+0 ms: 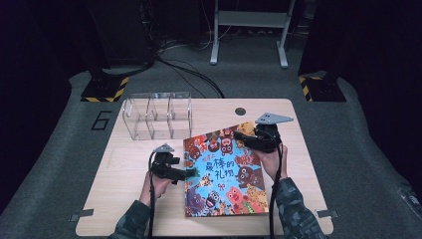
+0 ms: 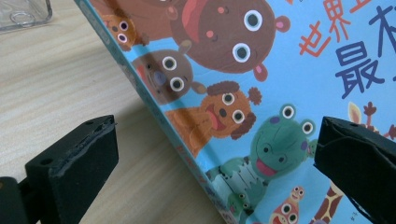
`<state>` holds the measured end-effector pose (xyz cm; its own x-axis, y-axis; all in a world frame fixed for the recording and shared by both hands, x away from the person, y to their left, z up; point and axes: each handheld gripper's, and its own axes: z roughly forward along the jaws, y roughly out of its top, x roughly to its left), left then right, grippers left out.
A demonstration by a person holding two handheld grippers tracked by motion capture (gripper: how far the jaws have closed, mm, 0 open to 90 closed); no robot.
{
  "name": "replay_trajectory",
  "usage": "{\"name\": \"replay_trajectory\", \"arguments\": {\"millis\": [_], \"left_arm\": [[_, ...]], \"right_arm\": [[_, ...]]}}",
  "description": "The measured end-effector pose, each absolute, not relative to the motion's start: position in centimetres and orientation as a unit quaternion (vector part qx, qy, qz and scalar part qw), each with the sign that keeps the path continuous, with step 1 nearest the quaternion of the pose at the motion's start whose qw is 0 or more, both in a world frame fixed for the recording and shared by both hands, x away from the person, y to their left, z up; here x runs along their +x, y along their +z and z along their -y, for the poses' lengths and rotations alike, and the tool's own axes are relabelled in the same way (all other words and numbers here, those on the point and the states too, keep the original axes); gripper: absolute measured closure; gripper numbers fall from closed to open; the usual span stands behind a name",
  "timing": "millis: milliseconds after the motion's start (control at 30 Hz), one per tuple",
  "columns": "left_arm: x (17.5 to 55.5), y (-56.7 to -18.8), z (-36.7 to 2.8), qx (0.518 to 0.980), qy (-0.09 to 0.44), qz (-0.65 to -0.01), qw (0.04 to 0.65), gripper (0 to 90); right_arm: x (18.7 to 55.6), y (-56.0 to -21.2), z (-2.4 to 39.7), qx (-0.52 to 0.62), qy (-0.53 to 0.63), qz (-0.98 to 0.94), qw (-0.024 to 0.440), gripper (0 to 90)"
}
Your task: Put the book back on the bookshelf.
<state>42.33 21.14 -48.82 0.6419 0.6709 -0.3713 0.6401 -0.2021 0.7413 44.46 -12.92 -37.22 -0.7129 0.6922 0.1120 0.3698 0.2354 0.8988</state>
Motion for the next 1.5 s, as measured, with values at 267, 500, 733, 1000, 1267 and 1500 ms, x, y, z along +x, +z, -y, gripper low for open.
{"name": "replay_trajectory", "arguments": {"millis": [267, 500, 733, 1000, 1267, 1500], "left_arm": [[42.5, -48.7, -21.1, 0.773, 0.013, -0.426, 0.469, 0.0], [42.4, -48.4, -20.6, 0.776, 0.017, -0.426, 0.465, 0.0], [42.5, -48.2, -20.6, 0.775, 0.01, -0.426, 0.467, 0.0], [42.6, -48.6, -21.0, 0.772, -0.002, -0.429, 0.468, 0.7], [42.5, -49.0, -21.9, 0.763, -0.008, -0.428, 0.484, 7.3], [42.4, -48.9, -21.9, 0.767, -0.005, -0.426, 0.479, 7.9]], "right_arm": [[44.4, -37.1, 12.5, 0.334, 0.518, -0.772, 0.159, 63.5], [44.5, -37.0, 12.0, 0.326, 0.517, -0.775, 0.162, 63.1], [44.6, -36.9, 11.5, 0.318, 0.519, -0.777, 0.161, 63.0], [45.6, -37.3, 11.4, 0.341, 0.512, -0.777, 0.133, 62.7], [46.1, -37.3, 11.1, 0.358, 0.501, -0.78, 0.111, 62.7], [46.5, -37.7, 11.4, 0.362, 0.5, -0.78, 0.101, 62.3]]}}
